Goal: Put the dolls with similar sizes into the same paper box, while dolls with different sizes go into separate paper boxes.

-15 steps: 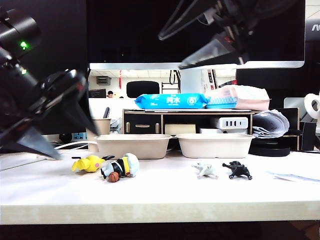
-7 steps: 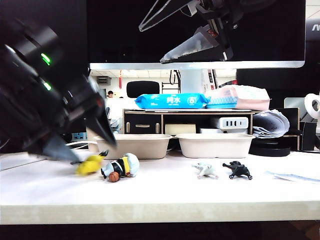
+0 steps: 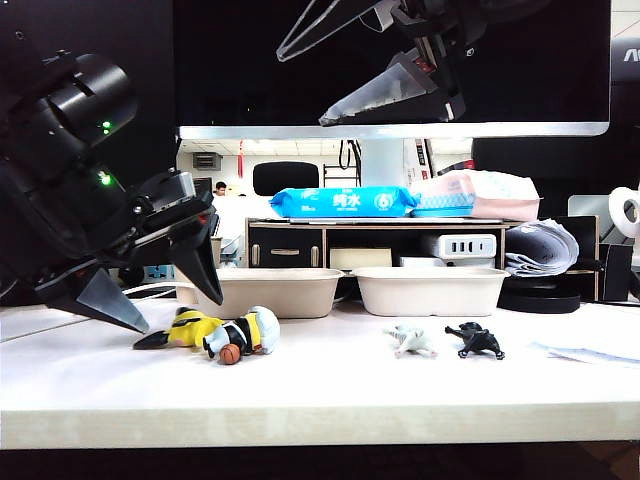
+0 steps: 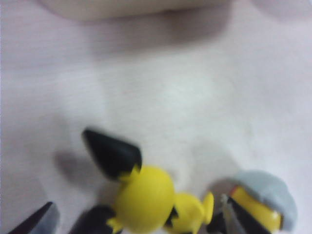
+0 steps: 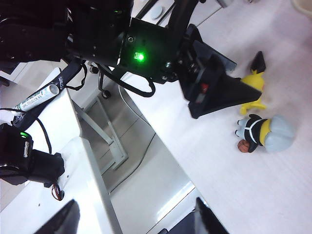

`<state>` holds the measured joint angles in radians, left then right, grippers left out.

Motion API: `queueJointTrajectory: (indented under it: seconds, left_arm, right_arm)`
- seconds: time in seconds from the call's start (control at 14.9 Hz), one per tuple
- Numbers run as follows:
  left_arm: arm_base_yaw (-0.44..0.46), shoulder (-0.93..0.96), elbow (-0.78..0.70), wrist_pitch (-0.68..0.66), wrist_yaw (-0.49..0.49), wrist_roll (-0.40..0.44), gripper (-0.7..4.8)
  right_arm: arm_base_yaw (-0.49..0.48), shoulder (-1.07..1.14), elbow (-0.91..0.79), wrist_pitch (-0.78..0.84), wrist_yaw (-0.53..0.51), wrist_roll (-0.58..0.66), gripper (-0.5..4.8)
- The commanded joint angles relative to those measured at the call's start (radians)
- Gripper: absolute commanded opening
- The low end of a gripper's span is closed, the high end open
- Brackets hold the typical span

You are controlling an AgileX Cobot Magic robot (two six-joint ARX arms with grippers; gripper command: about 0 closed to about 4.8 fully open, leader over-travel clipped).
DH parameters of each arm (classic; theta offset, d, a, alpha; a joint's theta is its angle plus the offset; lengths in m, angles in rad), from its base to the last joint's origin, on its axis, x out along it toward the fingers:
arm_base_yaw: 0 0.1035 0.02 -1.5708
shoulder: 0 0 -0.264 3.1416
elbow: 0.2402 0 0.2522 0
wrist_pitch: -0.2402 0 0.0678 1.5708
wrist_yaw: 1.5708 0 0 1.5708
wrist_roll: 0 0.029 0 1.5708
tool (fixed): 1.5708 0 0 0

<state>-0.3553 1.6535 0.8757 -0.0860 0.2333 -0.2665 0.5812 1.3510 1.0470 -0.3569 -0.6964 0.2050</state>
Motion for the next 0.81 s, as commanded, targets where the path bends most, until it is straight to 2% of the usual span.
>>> queueJointTrajectory:
  seconds: [0.07, 0.27, 0.34, 0.4, 0.54, 0.6, 0.67, 0.81]
  left_arm:
    - [-0.014, 0.017, 0.005, 0.035, -0.002, -0.061, 4.79]
    - [-0.053, 0.065, 0.005, 0.032, 0.015, -0.162, 4.79]
    - [-0.056, 0.071, 0.005, 0.031, 0.017, -0.164, 4.79]
    - [-0.064, 0.079, 0.005, 0.031, 0.016, -0.165, 4.53]
    - [-0.064, 0.079, 0.005, 0.032, 0.018, -0.172, 1.69]
    - [-0.064, 0.079, 0.005, 0.032, 0.025, -0.172, 0.59]
    - [-0.064, 0.079, 0.005, 0.033, 0.037, -0.171, -0.05]
    - [-0.064, 0.079, 0.006, 0.043, 0.037, -0.171, -0.06]
  right_arm:
    - [0.002, -0.004, 0.006, 0.021, -0.005, -0.003, 3.05]
    - [0.002, -0.004, 0.006, 0.020, -0.005, -0.003, 3.05]
    - [0.002, -0.004, 0.006, 0.018, -0.006, -0.003, 3.05]
    - [0.002, -0.005, 0.006, 0.013, -0.006, -0.003, 3.05]
    - [0.002, -0.005, 0.006, 0.009, -0.006, -0.003, 3.05]
    - [0.002, -0.005, 0.006, 0.009, -0.006, -0.003, 3.05]
    - [0.002, -0.005, 0.006, 0.010, -0.005, -0.003, 3.05]
    - [0.002, -0.005, 0.006, 0.010, -0.005, -0.003, 3.05]
